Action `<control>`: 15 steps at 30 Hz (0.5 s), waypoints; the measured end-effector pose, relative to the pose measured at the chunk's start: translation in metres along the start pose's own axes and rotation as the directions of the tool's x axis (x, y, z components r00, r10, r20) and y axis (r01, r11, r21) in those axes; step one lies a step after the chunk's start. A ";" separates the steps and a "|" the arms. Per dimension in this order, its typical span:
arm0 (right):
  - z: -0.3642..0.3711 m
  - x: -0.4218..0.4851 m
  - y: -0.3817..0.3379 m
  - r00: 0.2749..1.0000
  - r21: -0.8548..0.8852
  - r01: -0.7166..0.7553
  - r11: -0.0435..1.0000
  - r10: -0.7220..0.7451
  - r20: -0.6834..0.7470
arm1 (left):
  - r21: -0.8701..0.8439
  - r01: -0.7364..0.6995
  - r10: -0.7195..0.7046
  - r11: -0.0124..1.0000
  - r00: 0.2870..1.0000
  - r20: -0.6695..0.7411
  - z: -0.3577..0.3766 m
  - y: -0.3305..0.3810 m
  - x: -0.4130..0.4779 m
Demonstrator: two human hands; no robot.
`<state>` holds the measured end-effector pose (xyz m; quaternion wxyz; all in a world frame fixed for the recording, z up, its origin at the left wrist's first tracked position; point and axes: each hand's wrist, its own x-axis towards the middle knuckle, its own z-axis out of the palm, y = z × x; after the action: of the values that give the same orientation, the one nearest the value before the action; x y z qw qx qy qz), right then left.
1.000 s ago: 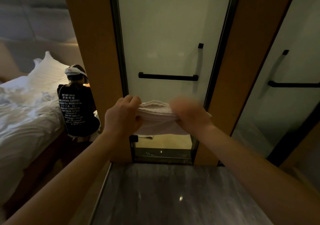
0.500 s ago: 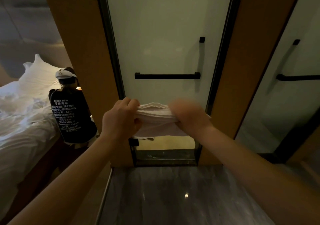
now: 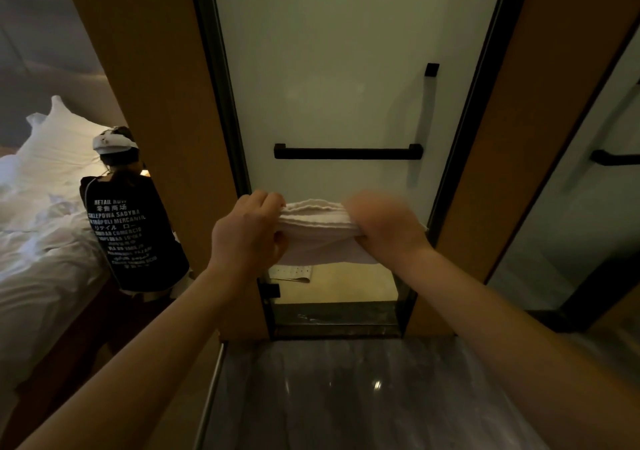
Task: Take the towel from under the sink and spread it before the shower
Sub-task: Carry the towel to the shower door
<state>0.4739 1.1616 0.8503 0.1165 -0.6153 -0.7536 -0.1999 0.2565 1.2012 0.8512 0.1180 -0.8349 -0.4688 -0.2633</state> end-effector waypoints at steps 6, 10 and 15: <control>0.035 0.027 0.022 0.999 0.011 0.035 0.999 -0.035 0.018 | 0.022 0.039 -0.040 0.999 0.998 0.053 0.034 -0.006 0.024; 0.059 0.047 0.043 0.998 0.018 0.039 0.999 -0.040 0.053 | 0.036 0.088 -0.090 0.995 0.993 0.072 0.058 -0.005 0.044; 0.090 0.068 0.074 0.996 0.068 0.072 0.995 -0.076 0.055 | 0.055 0.121 -0.125 0.991 0.988 0.091 0.091 0.000 0.070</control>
<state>0.5379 1.2742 0.8101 0.1075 -0.5884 -0.7850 -0.1613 0.3158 1.2923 0.8134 0.1000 -0.8127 -0.5307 -0.2189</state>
